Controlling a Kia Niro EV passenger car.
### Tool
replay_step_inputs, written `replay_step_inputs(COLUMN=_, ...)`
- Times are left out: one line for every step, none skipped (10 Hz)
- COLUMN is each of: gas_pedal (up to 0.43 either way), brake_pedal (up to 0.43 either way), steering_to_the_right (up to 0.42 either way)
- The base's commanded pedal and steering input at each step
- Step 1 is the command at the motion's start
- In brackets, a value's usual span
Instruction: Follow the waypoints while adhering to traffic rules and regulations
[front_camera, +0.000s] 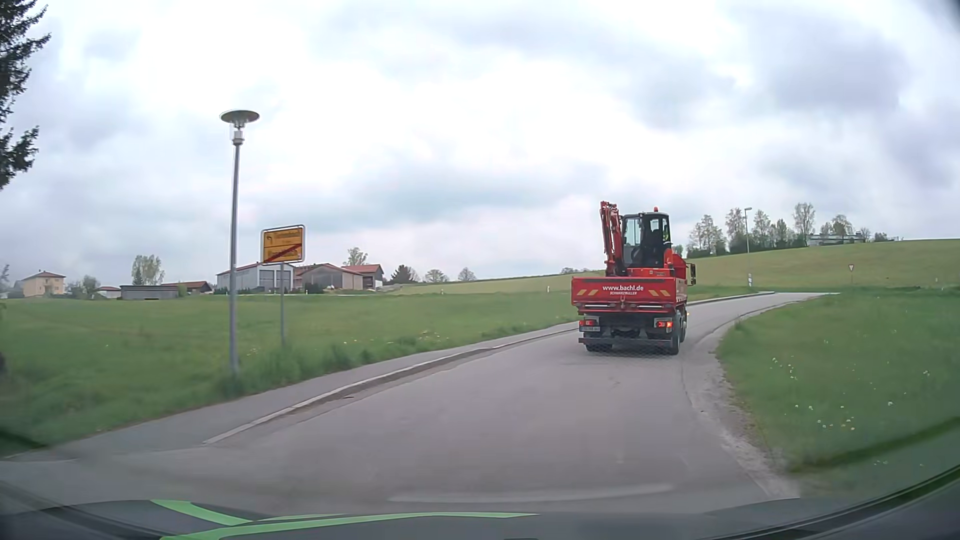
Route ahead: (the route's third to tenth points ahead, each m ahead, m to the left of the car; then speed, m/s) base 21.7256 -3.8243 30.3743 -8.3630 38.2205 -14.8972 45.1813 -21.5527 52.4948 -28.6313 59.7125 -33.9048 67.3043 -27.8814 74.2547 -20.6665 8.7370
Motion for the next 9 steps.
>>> replay_step_inputs(gas_pedal=0.13, brake_pedal=0.0, steering_to_the_right=0.125)
replay_step_inputs(gas_pedal=0.13, brake_pedal=0.0, steering_to_the_right=0.124)
replay_step_inputs(gas_pedal=0.13, brake_pedal=0.0, steering_to_the_right=0.122)
replay_step_inputs(gas_pedal=0.138, brake_pedal=0.0, steering_to_the_right=0.119)
replay_step_inputs(gas_pedal=0.138, brake_pedal=0.0, steering_to_the_right=0.112)
replay_step_inputs(gas_pedal=0.138, brake_pedal=0.0, steering_to_the_right=0.109)
replay_step_inputs(gas_pedal=0.15, brake_pedal=0.0, steering_to_the_right=0.107)
replay_step_inputs(gas_pedal=0.157, brake_pedal=0.0, steering_to_the_right=0.105)
replay_step_inputs(gas_pedal=0.157, brake_pedal=0.0, steering_to_the_right=0.105)
